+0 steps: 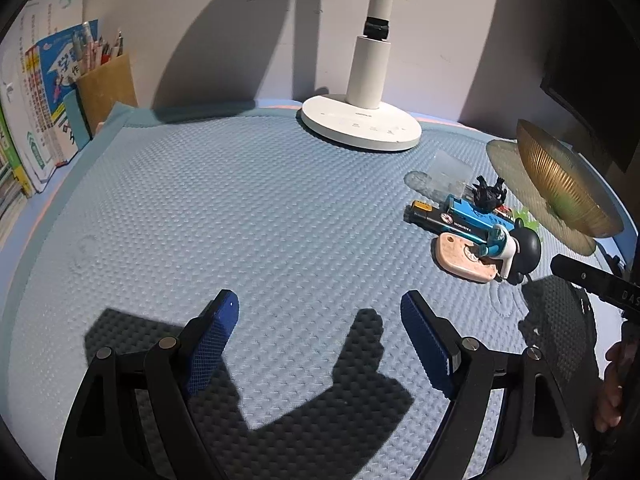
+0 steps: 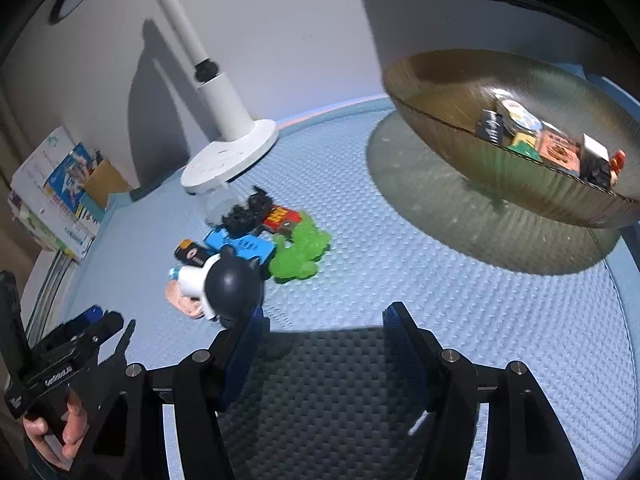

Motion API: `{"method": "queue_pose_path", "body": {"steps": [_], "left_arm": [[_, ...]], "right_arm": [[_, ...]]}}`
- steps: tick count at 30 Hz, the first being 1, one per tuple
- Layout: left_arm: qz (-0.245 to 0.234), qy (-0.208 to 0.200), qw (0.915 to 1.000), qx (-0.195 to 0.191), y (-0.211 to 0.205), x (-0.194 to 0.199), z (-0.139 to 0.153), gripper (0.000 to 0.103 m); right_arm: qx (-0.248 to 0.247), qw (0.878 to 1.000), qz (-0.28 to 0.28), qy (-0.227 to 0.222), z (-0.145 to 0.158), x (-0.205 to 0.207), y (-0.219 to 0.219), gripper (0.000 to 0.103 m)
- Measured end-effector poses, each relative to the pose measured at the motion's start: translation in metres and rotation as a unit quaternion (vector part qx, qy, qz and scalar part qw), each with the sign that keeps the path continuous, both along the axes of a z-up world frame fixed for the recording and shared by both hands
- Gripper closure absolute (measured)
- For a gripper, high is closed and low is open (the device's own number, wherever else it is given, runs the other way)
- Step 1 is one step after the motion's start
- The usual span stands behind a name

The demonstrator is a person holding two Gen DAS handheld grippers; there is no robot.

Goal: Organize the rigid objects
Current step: 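Grasp the black-headed white figure with the right tool while the left tool grasps the peach oval tag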

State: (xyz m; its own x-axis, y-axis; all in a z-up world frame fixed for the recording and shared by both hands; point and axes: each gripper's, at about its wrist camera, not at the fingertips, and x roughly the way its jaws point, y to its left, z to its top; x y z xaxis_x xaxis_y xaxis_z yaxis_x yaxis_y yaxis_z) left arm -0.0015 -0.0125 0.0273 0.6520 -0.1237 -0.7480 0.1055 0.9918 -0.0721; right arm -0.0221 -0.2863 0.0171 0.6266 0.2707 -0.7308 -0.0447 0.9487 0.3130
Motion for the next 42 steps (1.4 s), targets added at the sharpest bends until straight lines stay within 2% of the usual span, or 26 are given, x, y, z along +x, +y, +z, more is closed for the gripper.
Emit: {"method": "queue_pose_path", "body": {"steps": [3, 6, 8, 11, 14, 18, 20, 25, 29, 30, 31, 33, 35, 41, 42], "left_arm": [[0.0, 0.003, 1.0, 0.006, -0.002, 0.001, -0.001, 0.021], [-0.018, 0.021, 0.9996, 0.012, -0.011, 0.004, -0.001, 0.021], [-0.039, 0.033, 0.9987, -0.007, -0.02, 0.004, 0.001, 0.021], [-0.059, 0.044, 0.997, -0.025, -0.036, 0.006, 0.003, 0.021], [-0.062, 0.048, 0.9967, -0.021, -0.045, 0.009, -0.001, 0.021], [-0.06, 0.055, 0.9966, -0.014, -0.048, 0.011, -0.005, 0.021], [-0.055, 0.057, 0.9968, -0.011, -0.048, 0.012, -0.006, 0.021], [-0.053, 0.058, 0.9967, -0.018, -0.049, 0.014, -0.005, 0.021], [-0.07, 0.059, 0.9957, -0.012, -0.064, 0.018, -0.004, 0.021], [-0.074, 0.058, 0.9955, -0.01, -0.069, 0.02, -0.003, 0.021], [-0.076, 0.055, 0.9955, -0.005, -0.075, 0.023, -0.002, 0.021], [-0.085, 0.051, 0.995, -0.008, -0.084, 0.028, 0.0, 0.021], [-0.085, 0.054, 0.9948, -0.016, -0.092, 0.039, -0.001, 0.021], [-0.073, 0.053, 0.9957, 0.023, -0.106, 0.054, -0.01, 0.021], [-0.072, 0.053, 0.9957, 0.023, -0.104, 0.053, -0.01, 0.027]], "right_arm": [[-0.017, 0.999, 0.028, -0.009, 0.004, -0.002, 0.013, 0.041], [-0.021, 0.995, 0.095, 0.003, 0.009, 0.0, 0.036, 0.041], [-0.039, 0.99, 0.133, 0.004, 0.017, 0.003, 0.05, 0.041], [-0.097, 0.978, 0.185, -0.011, 0.03, 0.01, 0.068, 0.041], [-0.151, 0.962, 0.228, -0.017, 0.033, 0.021, 0.082, 0.041], [-0.193, 0.949, 0.248, -0.026, 0.021, 0.037, 0.089, 0.041], [-0.186, 0.947, 0.262, -0.022, 0.014, 0.044, 0.093, 0.041], [-0.179, 0.948, 0.262, -0.032, 0.004, 0.048, 0.097, 0.042], [-0.162, 0.959, 0.229, -0.036, 0.009, 0.034, 0.085, 0.044], [-0.156, 0.964, 0.212, -0.036, 0.011, 0.03, 0.077, 0.047], [-0.139, 0.97, 0.196, -0.035, 0.015, 0.024, 0.065, 0.06], [-0.118, 0.978, 0.17, -0.027, 0.016, 0.018, 0.048, 0.06], [-0.122, 0.982, 0.142, -0.021, 0.014, 0.011, 0.033, 0.06], [-0.055, 0.989, 0.139, -0.01, 0.013, 0.002, 0.013, 0.06], [-0.048, 0.989, 0.139, -0.01, 0.014, 0.001, 0.012, 0.06]]}}
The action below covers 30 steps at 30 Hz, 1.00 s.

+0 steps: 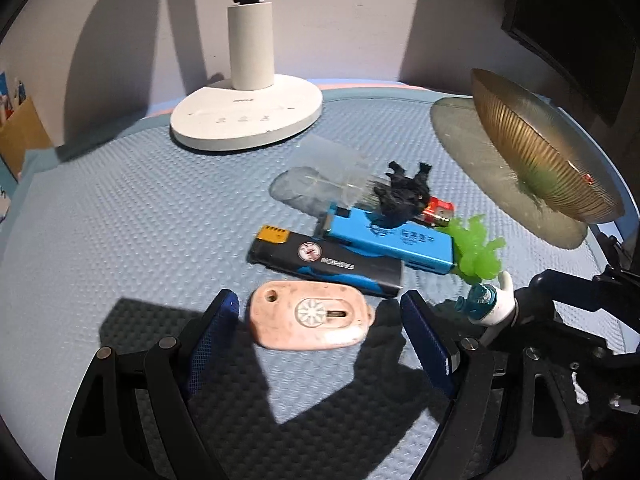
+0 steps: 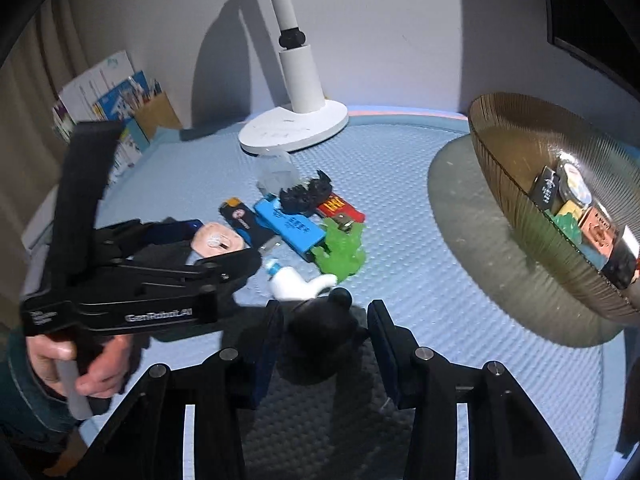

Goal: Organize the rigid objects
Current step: 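Grasp the black-headed white figure with the right tool while the left tool grasps the peach oval tag, then carry both held items into the amber bowl and open both tools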

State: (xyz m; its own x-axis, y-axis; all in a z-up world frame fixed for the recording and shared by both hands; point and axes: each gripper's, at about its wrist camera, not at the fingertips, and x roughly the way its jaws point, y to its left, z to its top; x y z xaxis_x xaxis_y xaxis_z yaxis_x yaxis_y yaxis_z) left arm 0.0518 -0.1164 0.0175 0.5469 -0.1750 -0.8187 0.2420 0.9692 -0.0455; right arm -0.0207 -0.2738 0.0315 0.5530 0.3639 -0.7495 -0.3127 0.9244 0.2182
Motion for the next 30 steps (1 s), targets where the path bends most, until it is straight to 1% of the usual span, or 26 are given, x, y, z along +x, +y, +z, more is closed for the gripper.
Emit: {"method": "queue_pose_path", "body": {"steps": [1, 3, 5, 7, 9, 10, 11, 13, 15, 17, 19, 20, 21, 23, 24, 25, 27, 28, 29, 30], "left_arm": [[0.0, -0.001, 1.0, 0.002, 0.003, -0.001, 0.0, 0.036], [-0.005, -0.001, 0.9999, 0.009, 0.013, -0.006, 0.001, 0.043], [-0.003, 0.001, 1.0, 0.008, 0.031, -0.013, 0.003, 0.043], [0.011, 0.001, 0.9999, 0.011, 0.052, -0.019, 0.004, 0.043], [0.029, 0.004, 0.9995, 0.01, 0.074, -0.024, 0.005, 0.043], [0.031, 0.008, 0.9995, 0.003, 0.081, -0.024, 0.006, 0.043], [0.029, 0.013, 0.9994, -0.009, 0.087, -0.025, 0.007, 0.043], [0.026, 0.017, 0.9991, -0.03, 0.088, -0.022, 0.012, 0.042], [0.017, 0.019, 0.9988, -0.043, 0.083, -0.015, 0.013, 0.038], [0.006, 0.013, 0.9995, -0.028, 0.069, -0.007, 0.012, 0.038], [0.001, 0.014, 0.9999, -0.009, 0.058, 0.003, 0.005, 0.038], [0.001, 0.014, 0.9999, -0.005, 0.055, 0.007, 0.003, 0.039], [0.002, 0.004, 1.0, 0.0, 0.053, 0.007, 0.003, 0.042], [0.0, -0.003, 1.0, 0.005, 0.052, 0.007, 0.003, 0.052], [-0.002, -0.007, 1.0, 0.002, 0.052, 0.006, 0.004, 0.066], [-0.005, -0.009, 1.0, 0.001, 0.052, 0.006, 0.004, 0.069], [-0.004, -0.011, 0.9999, -0.001, 0.053, 0.004, 0.005, 0.069], [-0.002, -0.011, 0.9999, -0.006, 0.055, 0.002, 0.005, 0.069], [-0.001, -0.009, 0.9999, -0.014, 0.056, 0.001, 0.006, 0.069], [-0.001, -0.007, 0.9997, -0.022, 0.057, -0.001, 0.007, 0.069]], "right_arm": [[0.004, 1.0, -0.001, 0.0, 0.001, -0.001, 0.0, 0.06], [0.009, 1.0, -0.001, 0.001, 0.002, -0.003, 0.0, 0.06], [0.023, 1.0, 0.004, 0.001, 0.004, -0.008, -0.002, 0.06], [0.04, 0.999, 0.015, 0.002, 0.007, -0.013, -0.004, 0.06], [0.043, 0.999, 0.02, 0.005, 0.007, -0.015, -0.003, 0.046], [0.041, 0.999, 0.019, 0.002, 0.008, -0.017, -0.003, 0.036], [0.037, 0.999, 0.017, -0.005, 0.008, -0.019, -0.003, 0.035], [0.027, 0.999, 0.017, -0.01, 0.009, -0.022, -0.002, 0.035], [0.014, 1.0, 0.009, -0.008, 0.007, -0.021, -0.003, 0.034], [0.007, 1.0, -0.001, 0.0, 0.003, -0.017, -0.007, 0.029], [-0.001, 1.0, -0.008, 0.012, -0.001, -0.011, -0.008, 0.028], [-0.003, 1.0, -0.009, 0.016, -0.003, -0.008, -0.007, 0.027], [-0.003, 1.0, -0.01, 0.02, -0.005, -0.006, -0.006, 0.027], [-0.007, 1.0, -0.009, 0.026, -0.008, -0.001, -0.001, 0.027], [-0.012, 1.0, -0.012, 0.024, -0.009, 0.001, 0.002, 0.027], [-0.017, 0.999, -0.012, 0.024, -0.01, 0.003, 0.007, 0.027], [-0.022, 0.999, -0.011, 0.023, -0.01, 0.005, 0.014, 0.028], [-0.037, 0.999, -0.018, 0.02, -0.011, 0.005, 0.02, 0.033], [-0.052, 0.998, -0.022, 0.02, -0.012, 0.006, 0.024, 0.046], [-0.064, 0.997, -0.025, 0.023, -0.014, 0.006, 0.026, 0.05]]}}
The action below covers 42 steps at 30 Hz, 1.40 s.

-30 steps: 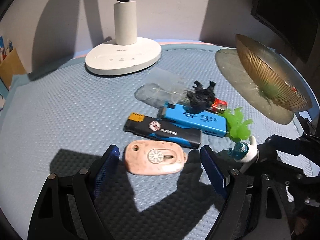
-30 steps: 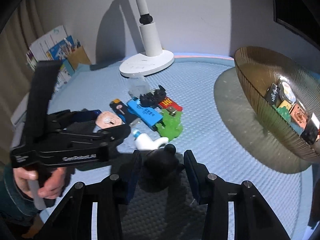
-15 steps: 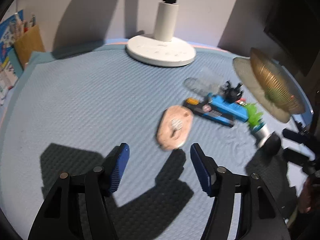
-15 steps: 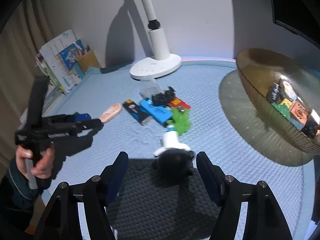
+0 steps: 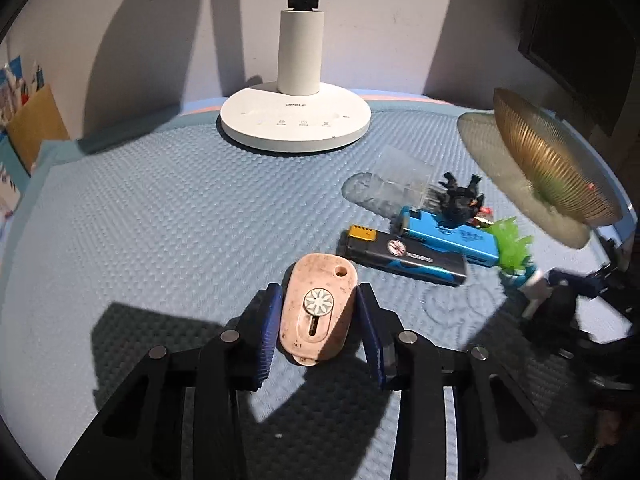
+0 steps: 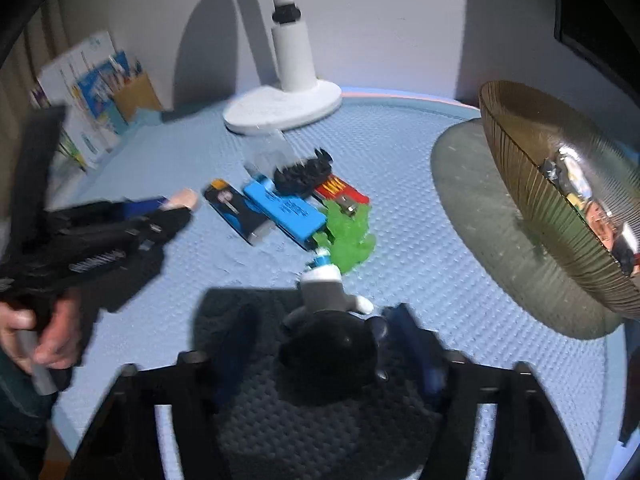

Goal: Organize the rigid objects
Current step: 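Carry both held items into the amber bowl and open both tools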

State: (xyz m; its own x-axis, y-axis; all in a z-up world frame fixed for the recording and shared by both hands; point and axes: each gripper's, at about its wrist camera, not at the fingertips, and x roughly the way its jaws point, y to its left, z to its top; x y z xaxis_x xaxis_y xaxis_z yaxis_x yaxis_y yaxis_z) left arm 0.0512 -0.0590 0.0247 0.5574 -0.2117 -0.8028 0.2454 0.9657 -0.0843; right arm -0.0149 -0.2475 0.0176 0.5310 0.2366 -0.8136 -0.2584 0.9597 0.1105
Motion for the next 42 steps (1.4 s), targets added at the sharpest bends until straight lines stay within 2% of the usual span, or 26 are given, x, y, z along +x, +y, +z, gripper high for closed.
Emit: {"method": "queue_pose_path", "body": {"steps": [1, 4, 9, 13, 20, 25, 28, 32, 34, 37, 40, 42], "left_arm": [[-0.002, 0.0, 1.0, -0.009, 0.001, -0.004, 0.002, 0.069], [-0.013, -0.014, 0.9995, -0.026, 0.001, -0.021, 0.012, 0.069], [-0.029, -0.027, 0.9973, -0.061, -0.001, -0.044, 0.029, 0.069], [-0.042, -0.038, 0.9964, -0.063, -0.012, -0.055, 0.04, 0.069], [-0.078, -0.054, 0.9937, -0.059, -0.045, -0.061, 0.058, 0.069], [-0.121, -0.094, 0.9868, -0.052, -0.087, -0.044, 0.094, 0.069], [-0.146, -0.126, 0.9794, -0.061, -0.121, -0.025, 0.127, 0.069], [-0.167, -0.151, 0.9714, -0.074, -0.167, 0.003, 0.155, 0.069], [-0.172, -0.144, 0.9709, -0.084, -0.187, 0.017, 0.155, 0.069], [-0.182, -0.112, 0.9735, -0.081, -0.215, 0.037, 0.133, 0.069], [-0.19, -0.081, 0.9756, -0.075, -0.233, 0.046, 0.108, 0.069], [-0.196, -0.065, 0.9758, -0.072, -0.243, 0.049, 0.093, 0.069]], "right_arm": [[-0.012, 1.0, -0.004, 0.002, -0.002, -0.001, 0.002, 0.055], [-0.003, 1.0, -0.004, -0.009, 0.003, -0.01, 0.0, 0.062], [0.037, 0.999, -0.015, -0.014, 0.018, -0.032, -0.013, 0.063], [0.089, 0.995, -0.039, -0.023, 0.029, -0.055, -0.035, 0.063], [0.106, 0.991, -0.079, -0.032, 0.04, -0.073, -0.064, 0.063], [0.094, 0.983, -0.127, -0.098, 0.081, -0.079, -0.096, 0.063], [0.077, 0.972, -0.172, -0.14, 0.115, -0.072, -0.122, 0.063], [0.042, 0.957, -0.234, -0.166, 0.142, -0.048, -0.154, 0.063], [0.038, 0.95, -0.26, -0.166, 0.144, -0.034, -0.17, 0.063], [0.022, 0.943, -0.305, -0.131, 0.126, -0.01, -0.187, 0.063], [0.045, 0.945, -0.311, -0.09, 0.099, 0.002, -0.195, 0.063], [0.043, 0.945, -0.315, -0.072, 0.086, 0.007, -0.196, 0.063]]}}
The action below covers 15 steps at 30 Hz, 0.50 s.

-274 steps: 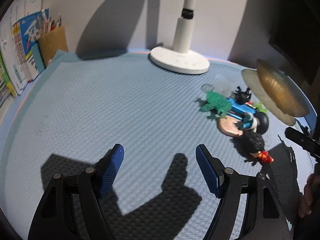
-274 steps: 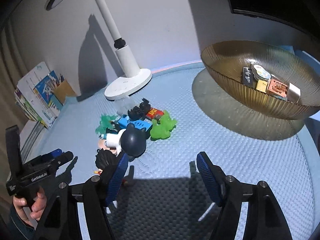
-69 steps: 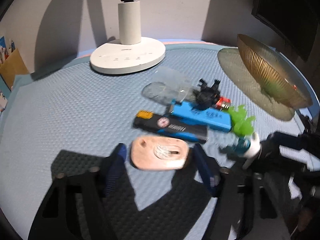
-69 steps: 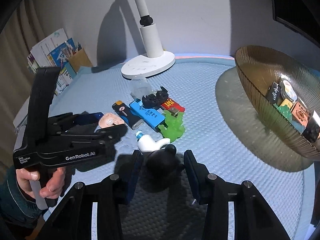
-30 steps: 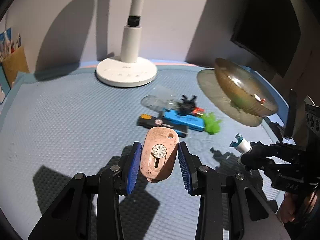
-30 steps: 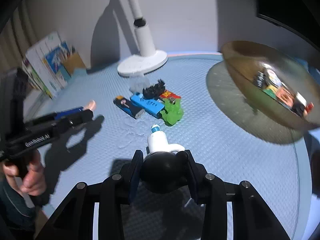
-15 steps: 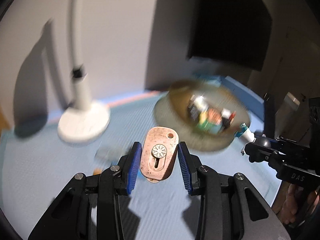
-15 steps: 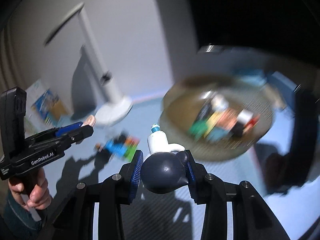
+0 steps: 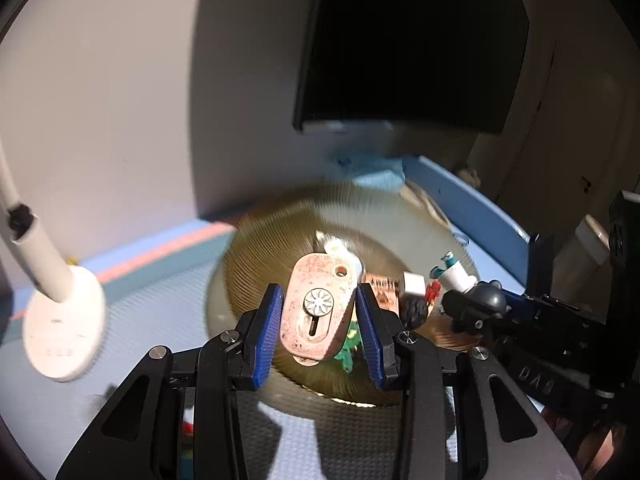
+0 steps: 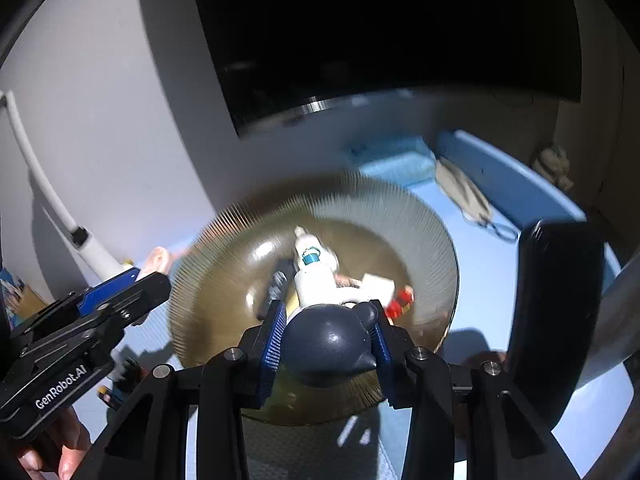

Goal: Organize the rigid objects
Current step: 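Carry both held items into the amber bowl and open both tools, then move both open tools back to the remaining objects on the mat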

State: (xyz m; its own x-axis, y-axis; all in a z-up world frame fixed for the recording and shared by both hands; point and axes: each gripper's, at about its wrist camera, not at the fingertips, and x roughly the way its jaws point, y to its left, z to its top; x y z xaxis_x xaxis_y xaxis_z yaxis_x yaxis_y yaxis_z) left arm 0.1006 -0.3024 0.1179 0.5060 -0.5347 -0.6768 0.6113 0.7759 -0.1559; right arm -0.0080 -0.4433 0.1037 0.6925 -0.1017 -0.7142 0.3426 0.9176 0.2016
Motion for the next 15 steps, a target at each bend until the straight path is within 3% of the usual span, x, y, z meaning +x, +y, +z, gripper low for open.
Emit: {"method": "queue_pose_path", "body": {"steps": [3, 5, 6, 7, 8, 11, 15], "left_arm": [[-0.007, 0.006, 0.9998, 0.017, -0.014, 0.0, -0.006, 0.067], [-0.002, -0.007, 0.9999, 0.014, -0.016, -0.002, 0.002, 0.047], [0.005, -0.015, 0.9998, 0.007, -0.012, -0.004, 0.008, 0.025], [0.015, -0.032, 0.9994, -0.003, -0.002, -0.009, 0.017, 0.016], [0.021, -0.045, 0.9987, -0.008, 0.004, -0.012, 0.022, 0.016], [0.043, -0.066, 0.9968, -0.008, 0.04, -0.026, 0.039, 0.016], [0.088, -0.066, 0.9938, -0.015, 0.102, -0.046, 0.043, 0.016]], "right_arm": [[0.018, 1.0, 0.004, 0.011, -0.009, 0.004, -0.005, 0.063], [0.035, 0.999, 0.002, 0.003, -0.006, 0.003, -0.01, 0.06], [0.034, 0.999, -0.002, -0.002, -0.002, 0.001, -0.013, 0.058], [0.027, 1.0, -0.006, -0.011, 0.003, -0.004, -0.013, 0.048], [0.017, 0.999, -0.01, -0.027, 0.011, -0.012, -0.012, 0.037], [-0.004, 0.998, -0.003, -0.064, 0.029, -0.034, -0.002, 0.027], [-0.024, 0.995, 0.029, -0.088, 0.044, -0.056, 0.022, 0.023]]}}
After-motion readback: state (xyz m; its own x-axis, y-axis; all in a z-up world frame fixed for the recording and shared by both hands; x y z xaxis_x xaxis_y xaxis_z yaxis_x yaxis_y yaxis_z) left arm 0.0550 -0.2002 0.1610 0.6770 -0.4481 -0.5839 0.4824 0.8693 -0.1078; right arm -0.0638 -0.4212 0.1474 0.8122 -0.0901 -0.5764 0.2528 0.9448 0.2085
